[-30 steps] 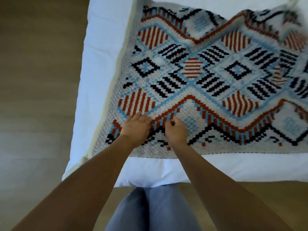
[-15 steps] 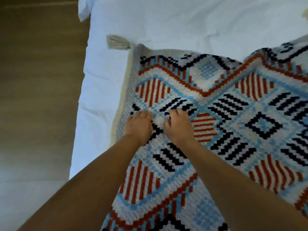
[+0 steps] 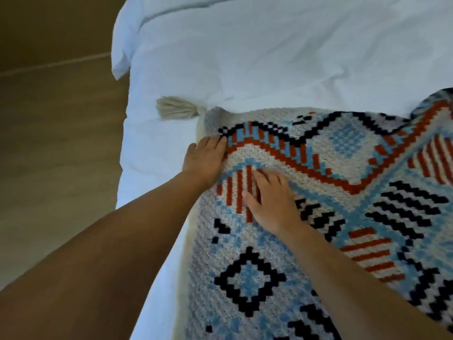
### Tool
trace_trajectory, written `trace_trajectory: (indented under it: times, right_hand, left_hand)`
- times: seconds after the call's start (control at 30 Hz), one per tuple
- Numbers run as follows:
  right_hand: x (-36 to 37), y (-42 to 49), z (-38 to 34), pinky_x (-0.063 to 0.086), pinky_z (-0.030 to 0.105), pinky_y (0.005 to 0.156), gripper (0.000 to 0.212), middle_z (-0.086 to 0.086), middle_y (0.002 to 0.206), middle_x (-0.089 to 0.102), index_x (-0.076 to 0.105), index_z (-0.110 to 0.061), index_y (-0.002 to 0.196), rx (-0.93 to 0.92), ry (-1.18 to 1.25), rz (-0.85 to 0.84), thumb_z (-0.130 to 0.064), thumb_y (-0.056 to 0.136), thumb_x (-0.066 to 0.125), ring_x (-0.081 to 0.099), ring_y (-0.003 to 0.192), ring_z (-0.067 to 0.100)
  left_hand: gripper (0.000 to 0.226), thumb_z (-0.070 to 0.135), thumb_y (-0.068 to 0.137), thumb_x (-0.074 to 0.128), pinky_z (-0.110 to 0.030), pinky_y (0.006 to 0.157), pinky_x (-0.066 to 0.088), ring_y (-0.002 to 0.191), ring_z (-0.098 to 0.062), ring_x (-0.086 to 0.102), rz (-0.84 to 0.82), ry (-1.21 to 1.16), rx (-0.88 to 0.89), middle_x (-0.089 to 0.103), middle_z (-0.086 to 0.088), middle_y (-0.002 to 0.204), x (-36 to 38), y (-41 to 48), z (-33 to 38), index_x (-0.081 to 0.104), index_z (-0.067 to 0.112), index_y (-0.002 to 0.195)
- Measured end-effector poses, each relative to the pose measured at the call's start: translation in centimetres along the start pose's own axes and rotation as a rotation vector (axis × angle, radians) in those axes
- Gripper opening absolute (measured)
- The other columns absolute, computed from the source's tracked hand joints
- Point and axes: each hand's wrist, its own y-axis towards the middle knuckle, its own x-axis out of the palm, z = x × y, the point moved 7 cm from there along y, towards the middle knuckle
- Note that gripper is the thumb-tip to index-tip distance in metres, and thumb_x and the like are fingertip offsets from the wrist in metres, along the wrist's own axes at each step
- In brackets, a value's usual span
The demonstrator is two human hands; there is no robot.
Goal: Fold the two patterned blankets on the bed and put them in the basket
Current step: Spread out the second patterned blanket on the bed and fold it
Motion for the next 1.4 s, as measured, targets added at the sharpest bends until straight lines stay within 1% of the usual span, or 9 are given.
trace_trajectory:
  times: [0.23,0.4,0.47,0.53,0.7,0.83,1.03,1.2,1.4]
  right_hand:
    - [2.7,1.1,-2.4,-0.004,0.046,0.114,0.091,0.009,0.157,0.008,0.009,-0.021,0.148,0.153,-0.126,0.121,-0.078,0.077,0.019,0.002,0.144,0.026]
    - [3.5,3.6,-5.6,-0.003,0.064,0.107,0.110,0.009,0.155,0.015,0.014,-0.023,0.146,0.240,-0.140,0.129,-0.090,0.059,0.011,0.008,0.141,0.031]
    - [3.9,3.7,-7.2,0.003,0.064,0.107,0.102,0.011,0.151,0.024,0.022,-0.018,0.143,0.245,-0.173,0.130,-0.085,0.066,0.021,0.017,0.138,0.033]
    - [3.9,3.6,-8.9,0.020,0.056,0.104,0.078,0.014,0.137,0.041,0.038,-0.012,0.133,0.232,-0.245,0.169,-0.070,0.080,0.033,0.033,0.127,0.032]
    - [3.6,5.1,-13.4,0.036,0.041,0.091,0.030,0.009,0.116,0.050,0.047,-0.009,0.117,0.148,-0.215,0.209,-0.029,0.097,0.036,0.046,0.108,0.026]
    - [4.9,6.1,-20.9,0.039,0.041,0.074,0.015,0.013,0.096,0.055,0.054,-0.005,0.099,-0.121,-0.019,0.317,-0.017,0.092,0.050,0.050,0.087,0.029]
    - [8.2,5.9,-21.0,0.038,0.040,0.082,0.026,0.014,0.098,0.056,0.057,-0.005,0.099,-0.048,0.013,0.302,-0.028,0.086,0.057,0.051,0.093,0.031]
    - [8.8,1.8,-20.7,0.044,0.045,0.096,0.058,0.020,0.111,0.062,0.055,0.002,0.114,-0.039,-0.049,0.294,-0.033,0.071,0.072,0.058,0.105,0.035]
    - [10.6,-8.2,-17.8,0.033,0.051,0.105,0.066,0.021,0.134,0.051,0.047,0.003,0.130,0.089,0.000,0.135,-0.034,0.078,0.066,0.045,0.126,0.037]
  left_hand:
    - [0.073,0.029,0.091,0.038,-0.054,0.111,-0.004,0.143,-0.027,-0.009,0.078,0.101,0.101,0.000,-0.008,0.157,0.7,6.2,-3.6,-0.006,0.017,0.147]
    - [0.065,0.045,0.075,0.048,-0.056,0.112,0.005,0.123,-0.035,0.041,0.181,0.111,0.209,0.058,-0.019,0.117,-1.0,8.2,-5.1,0.043,0.006,0.126]
    - [0.045,0.042,0.076,0.050,-0.047,0.109,0.019,0.099,-0.033,0.054,0.240,0.028,0.262,0.064,-0.016,0.089,-1.7,8.1,-5.5,0.054,0.006,0.103]
    - [0.035,0.039,0.080,0.049,-0.036,0.077,0.037,0.074,-0.030,0.053,0.240,-0.057,0.277,0.064,-0.014,0.078,-2.0,7.8,-6.1,0.053,0.007,0.094]
    - [0.034,0.043,0.085,0.040,-0.024,0.047,0.021,0.056,-0.022,0.039,0.171,0.011,0.130,0.038,-0.001,0.055,-2.6,8.0,-12.5,0.047,0.015,0.069]
    - [0.031,0.039,0.085,0.042,-0.025,0.056,0.031,0.068,-0.029,0.052,0.126,0.106,-0.096,0.053,-0.009,0.068,-2.6,7.2,-21.8,0.050,0.013,0.072]
    - [0.043,0.034,0.086,0.042,-0.045,0.094,0.032,0.118,-0.031,0.042,0.085,0.016,-0.245,0.047,-0.016,0.126,0.5,3.9,-22.4,0.042,0.011,0.123]
    - [0.054,0.023,0.089,0.042,-0.049,0.112,0.008,0.138,-0.027,0.019,0.202,-0.338,-0.057,0.028,-0.010,0.148,3.0,-3.3,-15.4,0.029,0.015,0.141]
    - [0.049,0.034,0.096,0.032,-0.040,0.114,-0.001,0.144,-0.021,0.003,0.013,-0.437,0.143,0.020,-0.002,0.154,5.9,-13.6,-9.9,0.028,0.021,0.144]
